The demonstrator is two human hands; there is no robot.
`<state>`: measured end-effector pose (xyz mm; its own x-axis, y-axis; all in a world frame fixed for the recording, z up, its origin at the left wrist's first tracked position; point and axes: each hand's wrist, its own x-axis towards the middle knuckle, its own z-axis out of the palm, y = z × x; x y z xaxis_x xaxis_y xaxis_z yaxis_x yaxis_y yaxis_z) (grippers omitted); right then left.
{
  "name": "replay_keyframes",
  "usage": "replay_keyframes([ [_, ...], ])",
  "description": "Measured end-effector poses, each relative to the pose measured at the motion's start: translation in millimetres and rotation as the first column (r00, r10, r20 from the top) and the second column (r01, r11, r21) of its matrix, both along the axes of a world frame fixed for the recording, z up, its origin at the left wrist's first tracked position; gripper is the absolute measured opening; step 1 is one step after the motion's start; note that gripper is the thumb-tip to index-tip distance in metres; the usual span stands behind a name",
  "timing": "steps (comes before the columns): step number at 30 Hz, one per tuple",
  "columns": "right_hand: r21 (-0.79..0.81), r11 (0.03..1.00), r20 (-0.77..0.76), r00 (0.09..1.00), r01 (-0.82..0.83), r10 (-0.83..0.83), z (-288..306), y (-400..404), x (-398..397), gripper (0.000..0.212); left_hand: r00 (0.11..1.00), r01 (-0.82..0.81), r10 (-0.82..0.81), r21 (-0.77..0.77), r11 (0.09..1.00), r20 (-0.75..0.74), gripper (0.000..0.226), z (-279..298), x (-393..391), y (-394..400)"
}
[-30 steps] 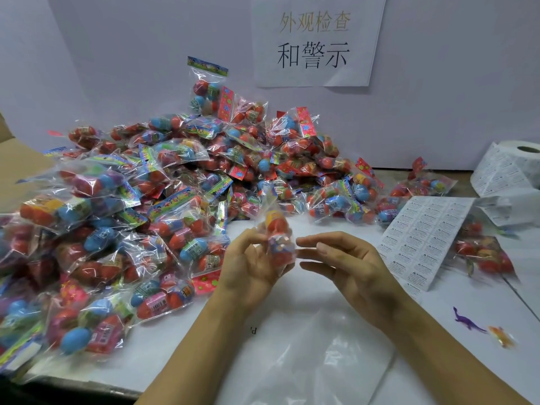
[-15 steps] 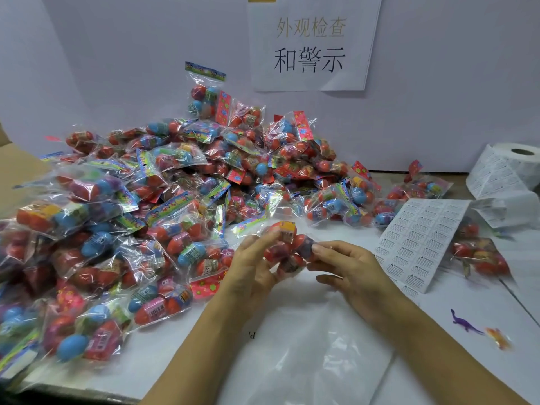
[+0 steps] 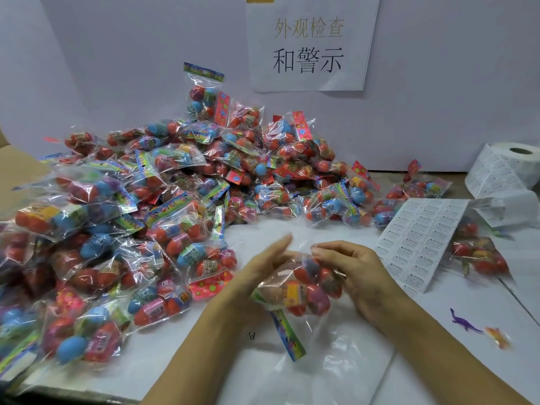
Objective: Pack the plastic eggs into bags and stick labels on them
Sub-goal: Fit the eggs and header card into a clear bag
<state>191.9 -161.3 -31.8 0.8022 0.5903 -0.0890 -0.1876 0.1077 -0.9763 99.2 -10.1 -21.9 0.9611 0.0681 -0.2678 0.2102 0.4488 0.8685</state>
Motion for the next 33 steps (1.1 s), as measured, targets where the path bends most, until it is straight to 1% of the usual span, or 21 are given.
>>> replay_keyframes([
  [1,-0.013,1.000,0.019,1.000,-0.003,0.003,0,0,-1,0.036,1.000,0.021,-0.021,0.066,0.998,0.000,0.064,-2,1,-1],
  [3,-0.015,1.000,0.032,0.999,-0.002,0.002,1,0,-2,0.037,1.000,-0.001,-0.001,0.200,0.980,0.012,0.040,-7,1,-1],
  [4,-0.010,1.000,0.027,1.000,-0.002,0.002,2,0,-2,0.035,1.000,-0.022,0.019,0.223,0.975,0.017,0.029,-9,0,-1],
  [6,0.016,1.000,-0.016,1.000,0.018,-0.018,3,0,-1,0.030,0.998,-0.067,0.063,0.193,0.979,0.027,0.015,-11,-1,0],
  [8,0.028,0.998,-0.061,0.997,0.059,-0.057,4,0,1,0.036,0.991,-0.131,0.125,0.130,0.983,0.053,0.016,-13,0,0],
  [10,0.000,0.999,-0.039,0.998,0.046,-0.046,6,0,2,0.048,0.979,-0.190,0.184,0.078,0.979,0.084,0.017,-12,1,1],
  [11,-0.006,1.000,-0.020,1.000,0.021,-0.021,6,0,1,0.050,0.973,-0.214,0.208,0.057,0.975,0.101,0.018,-12,0,1],
  [14,-0.022,1.000,0.032,0.999,-0.021,0.022,8,-1,-4,0.044,0.961,-0.256,0.253,0.014,0.966,0.114,0.023,-8,-2,1],
  [17,-0.037,0.999,0.058,0.998,-0.015,0.017,8,-2,-4,0.036,0.956,-0.264,0.258,0.028,0.964,0.140,0.020,-8,-1,-2],
  [21,-0.026,1.000,0.088,0.996,0.011,-0.009,8,-2,-4,0.038,0.952,-0.265,0.254,0.042,0.963,0.170,0.013,-10,-1,-2],
  [26,-0.024,0.998,0.117,0.991,0.062,-0.058,7,-1,-4,0.038,0.950,-0.265,0.251,0.055,0.963,0.185,0.012,-11,0,-1],
  [30,0.001,0.998,0.103,0.993,0.062,-0.062,8,-1,-5,0.029,0.953,-0.259,0.247,0.047,0.965,0.175,0.013,-10,0,-2],
  [33,0.007,0.999,0.081,0.995,0.054,-0.054,7,0,-5,0.030,0.953,-0.262,0.250,0.053,0.964,0.169,0.014,-9,0,-3],
])
